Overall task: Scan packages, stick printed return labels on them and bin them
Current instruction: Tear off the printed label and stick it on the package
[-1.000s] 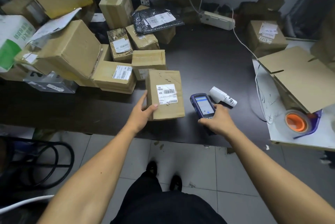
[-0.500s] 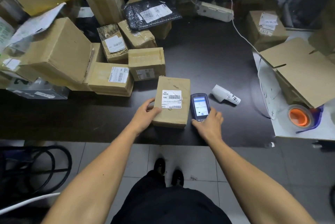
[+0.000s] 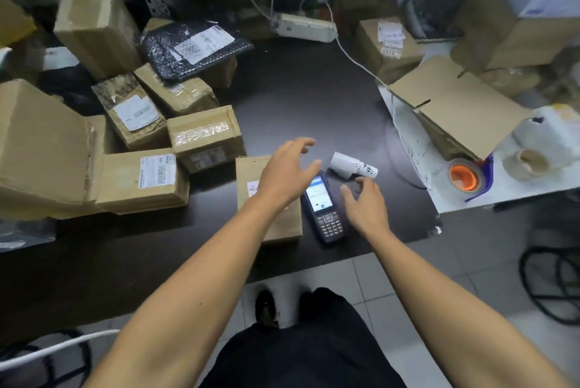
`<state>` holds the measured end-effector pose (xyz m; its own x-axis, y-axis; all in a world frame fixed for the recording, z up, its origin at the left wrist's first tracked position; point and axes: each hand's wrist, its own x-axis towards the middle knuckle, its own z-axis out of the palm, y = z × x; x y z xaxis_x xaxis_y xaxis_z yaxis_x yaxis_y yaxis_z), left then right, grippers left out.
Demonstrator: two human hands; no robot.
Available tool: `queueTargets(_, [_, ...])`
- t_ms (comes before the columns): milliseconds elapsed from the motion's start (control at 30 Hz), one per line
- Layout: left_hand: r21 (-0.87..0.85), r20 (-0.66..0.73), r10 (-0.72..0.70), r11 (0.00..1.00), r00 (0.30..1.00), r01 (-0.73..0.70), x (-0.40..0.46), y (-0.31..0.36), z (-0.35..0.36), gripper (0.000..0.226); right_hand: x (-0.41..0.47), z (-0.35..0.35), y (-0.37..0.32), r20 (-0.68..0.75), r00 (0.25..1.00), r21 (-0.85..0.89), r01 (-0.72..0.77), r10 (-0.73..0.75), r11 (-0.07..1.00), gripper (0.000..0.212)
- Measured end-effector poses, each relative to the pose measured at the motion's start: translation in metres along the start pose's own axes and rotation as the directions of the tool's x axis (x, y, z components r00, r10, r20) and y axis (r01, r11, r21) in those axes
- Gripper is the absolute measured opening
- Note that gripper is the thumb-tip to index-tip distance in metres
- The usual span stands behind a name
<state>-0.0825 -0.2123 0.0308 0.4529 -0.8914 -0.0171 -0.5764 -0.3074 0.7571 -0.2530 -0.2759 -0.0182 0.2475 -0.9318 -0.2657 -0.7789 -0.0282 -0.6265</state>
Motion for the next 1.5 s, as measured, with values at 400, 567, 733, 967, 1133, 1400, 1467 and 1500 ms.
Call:
queueTargets(400, [0.195, 0.184, -0.189, 0.969, 0.965, 0.153, 0.066, 0.020, 0.084, 0.050, 0.056, -0.019, 0.010, 0.076, 0.997, 0.215, -0.039, 0.023, 0.976, 0.032])
queueTargets(567, [0.132, 0.148, -0.333, 0.940, 0.931, 0.315, 0.081, 0.018, 0.099, 0.045, 0.072, -0.022, 0.019, 0.120, 0.992, 0.310, -0.067, 0.031, 0.948, 0.030])
queueTargets(733, [-0.024, 0.181, -0.419, 0.903, 0.890, 0.429, 0.082, 0.020, 0.103, 0.043, 0.081, -0.026, 0.025, 0.185, 0.979, 0.397, -0.159, 0.091, 0.904, 0.028])
queueTargets(967, [-0.163, 0.319, -0.363, 0.889, 0.876, 0.428, 0.059, 0.017, 0.105, 0.058, 0.081, -0.021, 0.031, 0.230, 0.958, 0.545, -0.271, 0.170, 0.793, 0.029])
queueTargets(1133, [-0.375, 0.339, -0.487, 0.715, 0.805, 0.590, 0.053, 0.018, 0.110, 0.053, 0.073, -0.026, 0.041, 0.350, 0.930, 0.613, -0.319, 0.113, 0.722, 0.038])
queueTargets(1400, [-0.452, 0.342, -0.473, 0.675, 0.812, 0.583, 0.049, 0.019, 0.111, 0.059, 0.061, -0.032, 0.055, 0.459, 0.887, 0.534, -0.233, -0.048, 0.812, 0.078])
queueTargets(1467, [-0.445, 0.352, -0.457, 0.686, 0.817, 0.576, 0.049, 0.019, 0.109, 0.060, 0.060, -0.034, 0.056, 0.470, 0.880, 0.476, -0.191, -0.064, 0.858, 0.083])
queueTargets(1500, [-0.435, 0.353, -0.450, 0.698, 0.821, 0.569, 0.050, 0.019, 0.109, 0.062, 0.059, -0.036, 0.055, 0.457, 0.887, 0.452, -0.172, -0.061, 0.875, 0.081])
